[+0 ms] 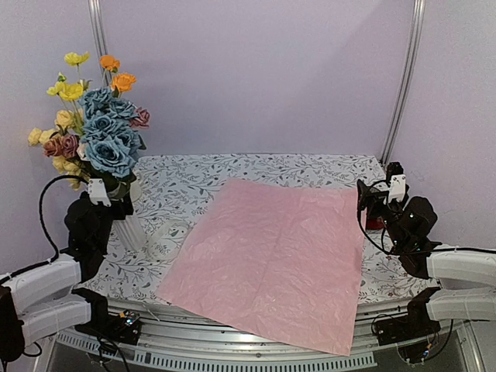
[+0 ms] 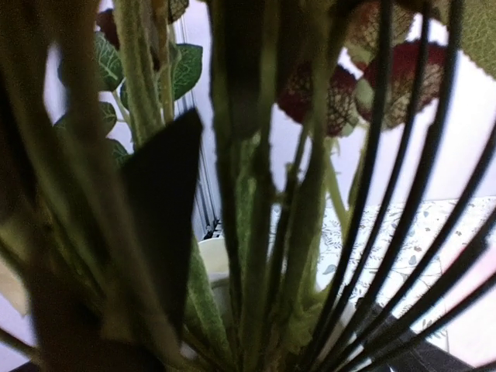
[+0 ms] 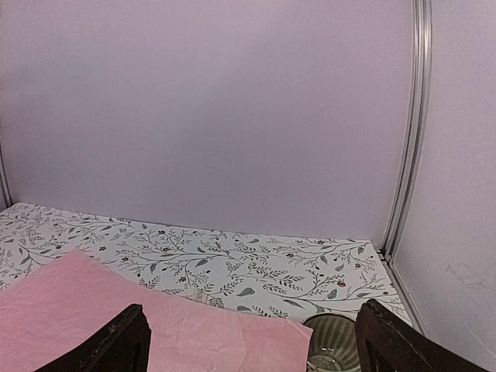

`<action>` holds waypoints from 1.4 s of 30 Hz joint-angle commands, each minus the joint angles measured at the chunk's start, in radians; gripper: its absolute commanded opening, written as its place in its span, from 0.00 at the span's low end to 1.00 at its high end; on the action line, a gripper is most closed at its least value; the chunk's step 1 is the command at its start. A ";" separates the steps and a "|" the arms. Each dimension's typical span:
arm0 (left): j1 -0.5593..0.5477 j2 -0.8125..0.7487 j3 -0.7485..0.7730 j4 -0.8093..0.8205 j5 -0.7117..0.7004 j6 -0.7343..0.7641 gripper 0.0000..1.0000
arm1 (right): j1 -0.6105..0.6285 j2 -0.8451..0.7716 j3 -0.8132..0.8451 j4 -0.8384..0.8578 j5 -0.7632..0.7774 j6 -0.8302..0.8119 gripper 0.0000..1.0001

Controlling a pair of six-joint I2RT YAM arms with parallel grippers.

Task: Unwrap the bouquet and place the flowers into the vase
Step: Move the vase to the corner of the board.

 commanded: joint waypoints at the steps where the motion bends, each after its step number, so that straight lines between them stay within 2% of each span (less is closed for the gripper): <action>1: 0.012 0.049 0.015 0.084 -0.053 0.030 0.94 | -0.007 -0.013 -0.009 0.000 -0.009 0.009 0.94; 6: 0.012 0.063 0.021 0.115 -0.051 0.033 0.84 | -0.006 -0.015 -0.010 -0.003 -0.008 0.010 0.94; 13: 0.014 -0.025 0.008 0.135 -0.028 0.052 0.64 | -0.007 -0.010 -0.007 -0.005 -0.012 0.010 0.94; 15: 0.013 -0.044 0.015 0.135 -0.016 0.052 0.62 | -0.007 -0.007 -0.005 -0.004 -0.014 0.010 0.94; 25: 0.013 0.003 0.082 0.189 0.074 -0.014 0.55 | -0.007 -0.007 -0.006 -0.004 -0.017 0.012 0.94; 42: 0.013 0.388 0.303 0.466 0.181 -0.036 0.54 | -0.006 -0.003 -0.009 -0.005 -0.019 0.012 0.94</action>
